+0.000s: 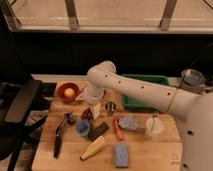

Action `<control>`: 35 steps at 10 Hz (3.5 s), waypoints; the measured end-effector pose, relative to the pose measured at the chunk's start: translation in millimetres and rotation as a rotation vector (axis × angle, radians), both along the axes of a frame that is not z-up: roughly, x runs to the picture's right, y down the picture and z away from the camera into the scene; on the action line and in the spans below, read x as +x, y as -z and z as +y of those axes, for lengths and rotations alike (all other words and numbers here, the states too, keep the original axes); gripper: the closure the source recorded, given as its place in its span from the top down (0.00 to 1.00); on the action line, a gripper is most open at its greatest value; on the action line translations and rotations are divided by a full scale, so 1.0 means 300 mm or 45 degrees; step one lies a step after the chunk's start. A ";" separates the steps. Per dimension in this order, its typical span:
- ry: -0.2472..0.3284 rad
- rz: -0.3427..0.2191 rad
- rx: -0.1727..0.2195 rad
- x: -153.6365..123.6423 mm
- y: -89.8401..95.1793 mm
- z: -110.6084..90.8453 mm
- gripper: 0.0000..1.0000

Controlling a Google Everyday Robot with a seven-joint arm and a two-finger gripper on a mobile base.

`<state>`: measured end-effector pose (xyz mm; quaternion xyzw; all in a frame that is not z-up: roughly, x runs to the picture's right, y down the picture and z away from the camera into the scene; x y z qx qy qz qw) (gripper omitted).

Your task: Place grapes in table surface

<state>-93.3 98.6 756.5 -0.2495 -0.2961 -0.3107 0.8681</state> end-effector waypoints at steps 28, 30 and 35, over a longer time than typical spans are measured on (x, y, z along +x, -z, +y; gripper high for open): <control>0.049 -0.022 -0.072 -0.055 -0.186 0.125 0.00; 0.019 -0.006 0.022 -0.048 -0.107 0.032 0.00; -0.068 0.063 0.264 0.028 0.073 -0.193 0.00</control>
